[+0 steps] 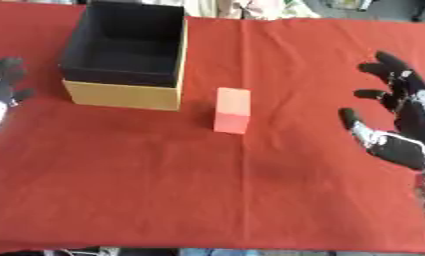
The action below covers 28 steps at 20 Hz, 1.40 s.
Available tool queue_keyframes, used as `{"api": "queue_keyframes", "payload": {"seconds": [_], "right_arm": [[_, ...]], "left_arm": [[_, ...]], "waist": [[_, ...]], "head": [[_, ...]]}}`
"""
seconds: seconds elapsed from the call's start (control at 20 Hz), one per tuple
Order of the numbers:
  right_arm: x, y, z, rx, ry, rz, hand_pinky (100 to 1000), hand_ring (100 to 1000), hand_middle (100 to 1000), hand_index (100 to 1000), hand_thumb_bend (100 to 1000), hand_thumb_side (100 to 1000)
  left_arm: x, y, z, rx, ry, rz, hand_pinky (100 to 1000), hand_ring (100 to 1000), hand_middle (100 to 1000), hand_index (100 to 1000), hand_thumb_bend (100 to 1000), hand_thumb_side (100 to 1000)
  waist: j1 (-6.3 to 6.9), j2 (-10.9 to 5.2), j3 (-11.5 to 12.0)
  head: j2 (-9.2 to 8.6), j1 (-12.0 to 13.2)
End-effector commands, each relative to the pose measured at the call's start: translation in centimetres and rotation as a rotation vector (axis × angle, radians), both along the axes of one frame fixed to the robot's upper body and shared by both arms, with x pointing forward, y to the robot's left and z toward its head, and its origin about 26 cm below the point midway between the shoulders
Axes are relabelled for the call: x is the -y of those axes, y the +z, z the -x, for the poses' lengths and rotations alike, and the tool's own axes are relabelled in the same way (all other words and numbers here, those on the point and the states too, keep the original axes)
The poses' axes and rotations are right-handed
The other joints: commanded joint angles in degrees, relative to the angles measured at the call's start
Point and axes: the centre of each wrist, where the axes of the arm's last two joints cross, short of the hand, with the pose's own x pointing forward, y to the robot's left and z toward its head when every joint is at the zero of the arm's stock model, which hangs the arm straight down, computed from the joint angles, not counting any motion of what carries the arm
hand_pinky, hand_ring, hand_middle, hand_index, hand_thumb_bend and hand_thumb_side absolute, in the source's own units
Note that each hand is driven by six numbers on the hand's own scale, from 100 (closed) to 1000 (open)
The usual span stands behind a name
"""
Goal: Pick up objects on the table and place them in the box.
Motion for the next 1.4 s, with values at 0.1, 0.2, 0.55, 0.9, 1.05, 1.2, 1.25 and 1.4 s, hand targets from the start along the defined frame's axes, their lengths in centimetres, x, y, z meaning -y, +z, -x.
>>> {"api": "queue_keyframes", "payload": {"seconds": [0.1,0.2,0.55,0.9,1.05,1.2,1.25,1.4], "right_arm": [[0.5,2.8,-0.1,0.068,0.057,0.173,814,1000,876,1000,517,207],[0.6,3.5,-0.4,0.081,0.074,0.218,826,1000,880,1000,523,212],[0.3,5.6,-1.9,0.109,0.136,0.344,837,1000,878,1000,527,233],[-0.6,7.8,-4.1,0.130,0.217,0.425,840,1000,874,997,523,239],[-1.2,8.4,-5.1,0.134,0.253,0.448,842,1000,874,997,522,244],[-1.9,8.6,-6.0,0.130,0.284,0.465,842,1000,872,998,521,247],[-2.0,8.7,-6.3,0.128,0.290,0.468,842,1000,872,998,520,247],[-2.4,8.6,-7.3,0.118,0.300,0.467,841,1000,871,999,521,247]], "left_arm": [[-0.3,0.7,0.1,0.021,0.004,-0.018,912,995,948,942,100,421],[-0.3,0.6,0.1,0.019,0.003,-0.019,912,995,948,942,100,421],[-0.2,0.6,0.1,0.015,-0.003,-0.022,913,994,948,942,100,420],[-0.1,0.5,0.1,0.011,-0.014,-0.026,913,994,948,942,100,421],[0.0,0.5,0.0,0.012,-0.018,-0.027,912,993,947,942,100,418],[0.0,0.5,0.0,0.013,-0.023,-0.028,913,993,947,942,100,417],[0.1,0.5,0.0,0.013,-0.025,-0.028,913,993,947,942,100,417],[0.1,0.5,0.0,0.014,-0.029,-0.028,913,993,947,942,100,416]], "waist": [[0.00,-1.19,0.1],[-0.06,-1.30,0.1],[-0.16,-1.52,0.3],[-0.26,-1.65,0.8],[-0.21,-1.66,1.2],[-0.21,-1.65,1.7],[-0.21,-1.65,1.9],[-0.18,-1.65,2.3]], "head": [[0.53,-0.2],[0.57,-0.1],[0.60,-0.5],[0.69,-0.9],[0.72,-1.1],[0.68,-1.3],[0.65,-1.4],[0.57,-1.5]]}}
